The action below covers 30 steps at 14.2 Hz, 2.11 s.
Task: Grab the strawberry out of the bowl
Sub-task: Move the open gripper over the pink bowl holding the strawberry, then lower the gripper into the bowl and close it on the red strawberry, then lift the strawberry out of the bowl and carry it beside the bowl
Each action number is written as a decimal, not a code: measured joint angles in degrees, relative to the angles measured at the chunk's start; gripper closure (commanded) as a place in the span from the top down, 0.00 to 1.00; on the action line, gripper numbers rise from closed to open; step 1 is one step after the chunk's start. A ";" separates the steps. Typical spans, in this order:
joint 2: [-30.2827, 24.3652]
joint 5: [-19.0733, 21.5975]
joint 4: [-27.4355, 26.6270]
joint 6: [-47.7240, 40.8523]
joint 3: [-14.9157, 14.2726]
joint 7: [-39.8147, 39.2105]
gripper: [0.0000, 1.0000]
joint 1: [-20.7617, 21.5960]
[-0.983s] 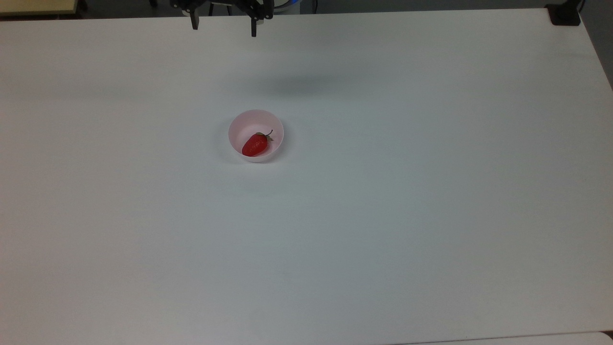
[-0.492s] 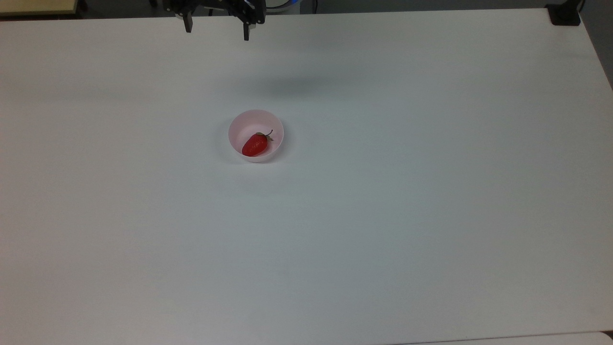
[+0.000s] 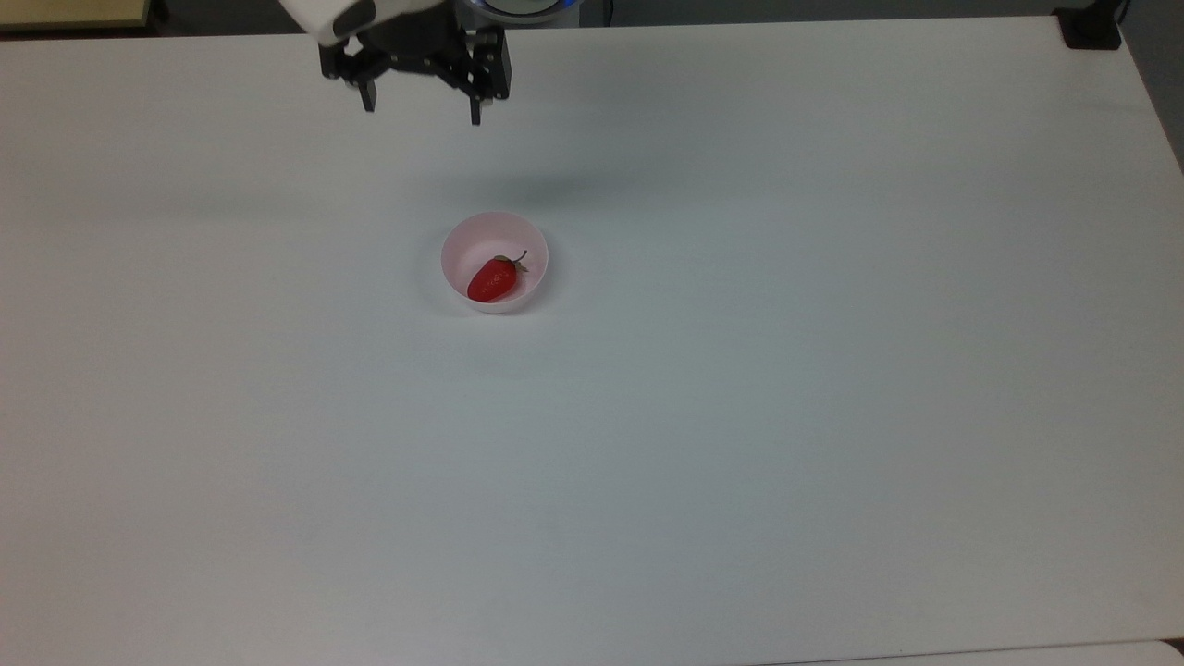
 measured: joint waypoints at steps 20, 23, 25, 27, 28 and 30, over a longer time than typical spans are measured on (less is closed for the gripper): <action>15.59 0.06 -8.46 21.64 0.97 15.23 0.60 4.45; 15.95 0.06 -8.46 21.66 0.96 15.27 0.50 4.43; 16.03 0.06 -8.46 21.66 0.96 15.27 0.44 4.32; 16.03 0.05 -8.42 21.66 0.96 15.27 0.43 4.16; 16.00 0.05 -8.31 21.66 0.96 15.27 0.43 4.11; 15.65 0.05 -8.03 21.50 0.96 15.22 0.43 4.05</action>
